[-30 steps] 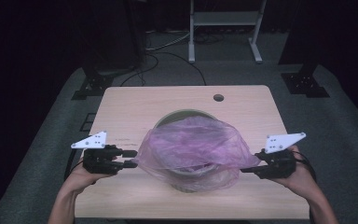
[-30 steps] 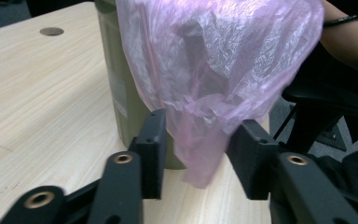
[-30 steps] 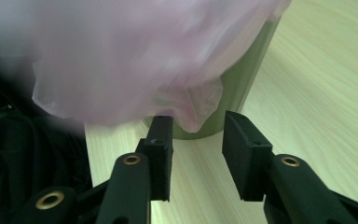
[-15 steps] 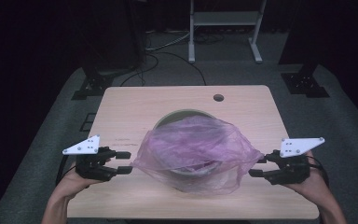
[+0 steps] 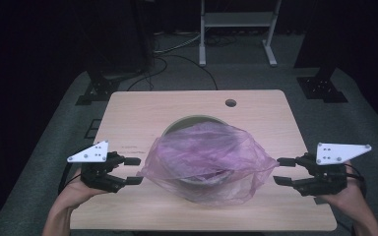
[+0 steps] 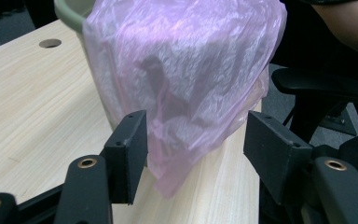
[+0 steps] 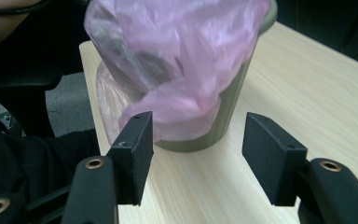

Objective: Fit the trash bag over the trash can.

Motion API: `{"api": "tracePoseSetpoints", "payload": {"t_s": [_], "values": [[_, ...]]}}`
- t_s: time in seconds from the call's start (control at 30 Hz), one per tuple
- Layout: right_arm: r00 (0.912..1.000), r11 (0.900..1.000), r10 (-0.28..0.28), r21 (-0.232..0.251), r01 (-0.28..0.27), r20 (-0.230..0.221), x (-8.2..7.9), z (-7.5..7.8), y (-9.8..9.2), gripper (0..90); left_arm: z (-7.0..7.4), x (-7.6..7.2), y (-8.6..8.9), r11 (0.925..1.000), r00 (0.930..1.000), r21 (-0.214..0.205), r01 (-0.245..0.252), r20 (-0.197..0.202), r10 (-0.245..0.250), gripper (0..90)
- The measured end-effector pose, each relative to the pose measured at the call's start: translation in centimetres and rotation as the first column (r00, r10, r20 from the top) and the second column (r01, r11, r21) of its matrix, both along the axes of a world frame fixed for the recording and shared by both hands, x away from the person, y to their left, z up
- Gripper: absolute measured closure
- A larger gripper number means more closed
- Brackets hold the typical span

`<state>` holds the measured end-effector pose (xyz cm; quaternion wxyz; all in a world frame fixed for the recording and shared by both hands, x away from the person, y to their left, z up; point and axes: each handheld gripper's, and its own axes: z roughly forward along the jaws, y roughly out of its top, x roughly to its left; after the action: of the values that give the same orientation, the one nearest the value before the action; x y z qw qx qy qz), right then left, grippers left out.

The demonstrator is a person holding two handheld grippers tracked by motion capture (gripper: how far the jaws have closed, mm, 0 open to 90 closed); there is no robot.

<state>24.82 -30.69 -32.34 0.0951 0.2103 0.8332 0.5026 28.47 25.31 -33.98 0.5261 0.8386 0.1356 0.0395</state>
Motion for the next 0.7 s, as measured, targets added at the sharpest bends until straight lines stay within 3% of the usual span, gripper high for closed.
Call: {"api": "tracePoseSetpoints", "payload": {"t_s": [0.17, 0.4, 0.57, 0.7], "values": [[0.9996, 1.0000, 0.005, 0.002, -0.005, 0.029, -0.2, 1.5, 0.2, 40.2, 0.8, 0.0, -0.9, 0.9997, 0.9997, 0.018, 0.017, 0.015, -0.017, 37.3], [0.9970, 0.9991, 0.037, -0.022, -0.035, 0.068, 0.4, 3.2, 1.9, 37.7, 1.3, 0.2, -1.9, 0.9990, 0.9993, 0.041, 0.021, 0.029, -0.022, 34.3], [0.9955, 0.9959, 0.064, -0.067, -0.060, 0.069, 1.2, 3.4, 3.6, 37.9, 1.1, 0.5, -2.6, 0.9966, 0.9988, 0.080, 0.020, 0.042, -0.023, 31.3], [0.9941, 0.9909, 0.086, -0.109, -0.078, 0.066, 2.1, 3.2, 5.3, 39.9, 1.1, 0.9, -3.3, 0.9941, 0.9985, 0.107, 0.017, 0.050, -0.022, 34.4]]}}
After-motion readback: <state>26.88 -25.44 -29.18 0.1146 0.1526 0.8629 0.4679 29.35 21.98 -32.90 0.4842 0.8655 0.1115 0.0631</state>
